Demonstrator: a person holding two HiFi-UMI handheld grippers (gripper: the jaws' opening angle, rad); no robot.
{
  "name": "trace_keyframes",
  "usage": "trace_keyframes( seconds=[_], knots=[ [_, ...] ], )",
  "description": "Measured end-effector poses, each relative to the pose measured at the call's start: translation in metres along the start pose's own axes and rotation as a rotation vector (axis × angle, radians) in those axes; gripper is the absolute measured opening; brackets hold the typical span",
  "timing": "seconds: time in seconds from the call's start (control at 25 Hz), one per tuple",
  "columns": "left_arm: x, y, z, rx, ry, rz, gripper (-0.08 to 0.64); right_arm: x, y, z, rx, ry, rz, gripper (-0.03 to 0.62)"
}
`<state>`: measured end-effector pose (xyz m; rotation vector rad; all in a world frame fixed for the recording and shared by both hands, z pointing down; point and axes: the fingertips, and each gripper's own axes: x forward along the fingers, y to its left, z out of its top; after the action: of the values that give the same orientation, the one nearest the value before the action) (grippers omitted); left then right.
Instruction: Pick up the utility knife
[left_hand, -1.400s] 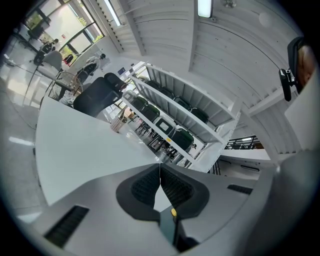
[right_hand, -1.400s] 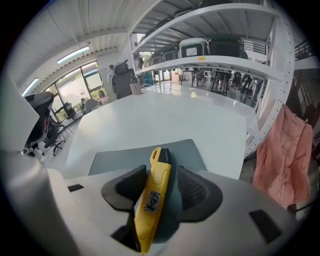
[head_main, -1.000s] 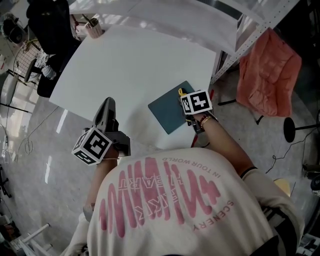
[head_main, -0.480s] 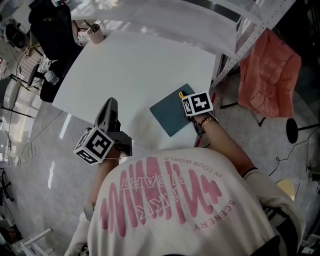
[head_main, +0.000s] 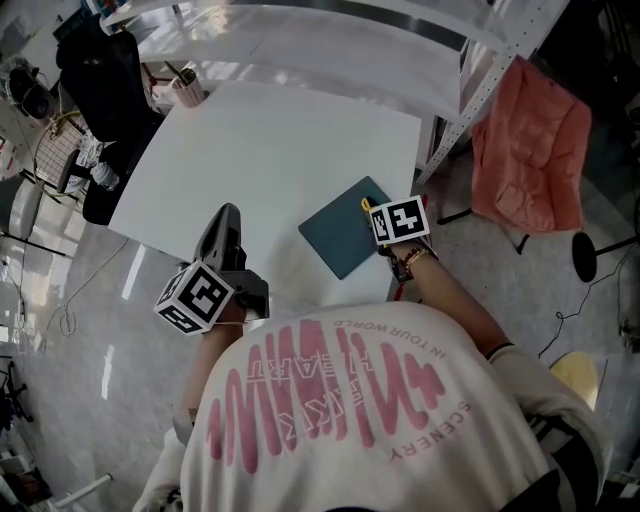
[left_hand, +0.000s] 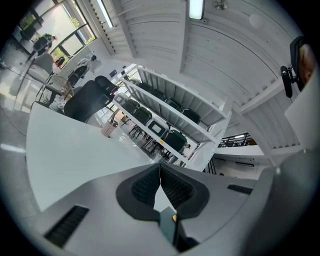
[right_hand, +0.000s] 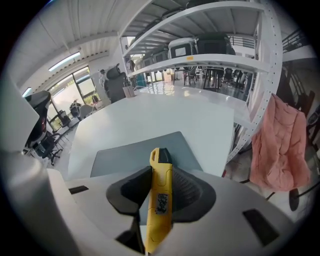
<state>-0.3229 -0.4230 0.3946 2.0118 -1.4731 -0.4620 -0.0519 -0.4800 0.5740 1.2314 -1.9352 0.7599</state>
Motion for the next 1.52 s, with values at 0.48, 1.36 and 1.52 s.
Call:
trace_keyframes(
  seconds=[0.48,1.36,1.52],
  knots=[
    [-0.027,-0.015,-0.010,-0.003,0.028,-0.006,0.025,-0.048,0.016,-0.009,0.024,-0.103,-0.019,0.138],
    [-0.019,-0.058,0.000,0.095,0.031,-0.114,0.025,-0.179,0.033,0.074,0.304,-0.703,0.110,0.138],
    [-0.010,-0.078,0.005,0.131,0.024,-0.161,0.025,-0.211,0.036,0.089,0.332,-0.791,0.150,0.138]
  ],
)
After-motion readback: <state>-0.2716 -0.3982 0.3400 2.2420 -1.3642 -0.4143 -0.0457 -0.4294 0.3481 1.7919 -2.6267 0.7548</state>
